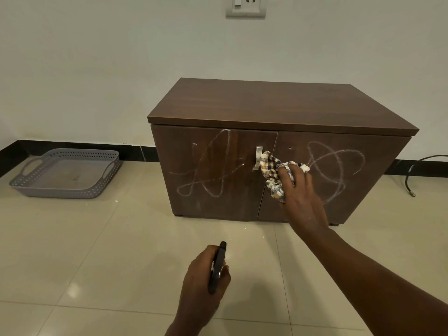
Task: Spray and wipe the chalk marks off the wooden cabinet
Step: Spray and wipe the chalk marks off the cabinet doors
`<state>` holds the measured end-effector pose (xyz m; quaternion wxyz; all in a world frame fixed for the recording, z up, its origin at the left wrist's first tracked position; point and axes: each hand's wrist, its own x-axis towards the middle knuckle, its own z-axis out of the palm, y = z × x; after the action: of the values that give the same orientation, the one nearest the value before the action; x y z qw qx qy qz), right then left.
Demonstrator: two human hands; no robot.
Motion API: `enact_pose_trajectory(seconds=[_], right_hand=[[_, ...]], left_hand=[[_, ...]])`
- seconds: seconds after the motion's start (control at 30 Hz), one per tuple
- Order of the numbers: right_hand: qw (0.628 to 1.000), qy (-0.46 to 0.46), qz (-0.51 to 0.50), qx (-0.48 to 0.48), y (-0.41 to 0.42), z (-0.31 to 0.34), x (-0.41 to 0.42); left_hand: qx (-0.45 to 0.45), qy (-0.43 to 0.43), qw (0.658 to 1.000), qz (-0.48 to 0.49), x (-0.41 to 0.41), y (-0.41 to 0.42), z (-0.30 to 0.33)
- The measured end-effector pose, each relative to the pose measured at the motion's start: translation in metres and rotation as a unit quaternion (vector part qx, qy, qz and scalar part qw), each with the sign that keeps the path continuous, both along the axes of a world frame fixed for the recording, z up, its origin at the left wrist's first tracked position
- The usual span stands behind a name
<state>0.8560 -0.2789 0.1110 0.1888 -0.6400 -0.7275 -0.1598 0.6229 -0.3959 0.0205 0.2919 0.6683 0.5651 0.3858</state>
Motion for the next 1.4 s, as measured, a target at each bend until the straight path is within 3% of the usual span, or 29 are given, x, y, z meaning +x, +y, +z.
enact_pose_trajectory(seconds=[0.17, 0.4, 0.6, 1.1, 1.4], right_hand=[[1.000, -0.008, -0.006, -0.002, 0.003, -0.002, 0.001], [0.999, 0.021, -0.028, 0.015, 0.006, 0.004, 0.016], [0.999, 0.017, 0.004, 0.043, 0.010, 0.015, 0.011], [0.971, -0.026, 0.098, 0.218, 0.065, 0.070, -0.081], [0.974, -0.032, 0.134, 0.179, 0.085, 0.041, -0.149]], left_hand=[[-0.010, 0.027, 0.999, -0.037, 0.015, -0.003, -0.003], [-0.032, -0.088, 0.994, -0.057, 0.042, 0.002, 0.015], [0.005, -0.130, 0.991, 0.011, 0.036, 0.026, 0.035], [0.053, -0.078, 0.990, 0.104, -0.057, 0.085, 0.076], [0.071, -0.057, 0.988, 0.125, -0.088, 0.108, 0.094]])
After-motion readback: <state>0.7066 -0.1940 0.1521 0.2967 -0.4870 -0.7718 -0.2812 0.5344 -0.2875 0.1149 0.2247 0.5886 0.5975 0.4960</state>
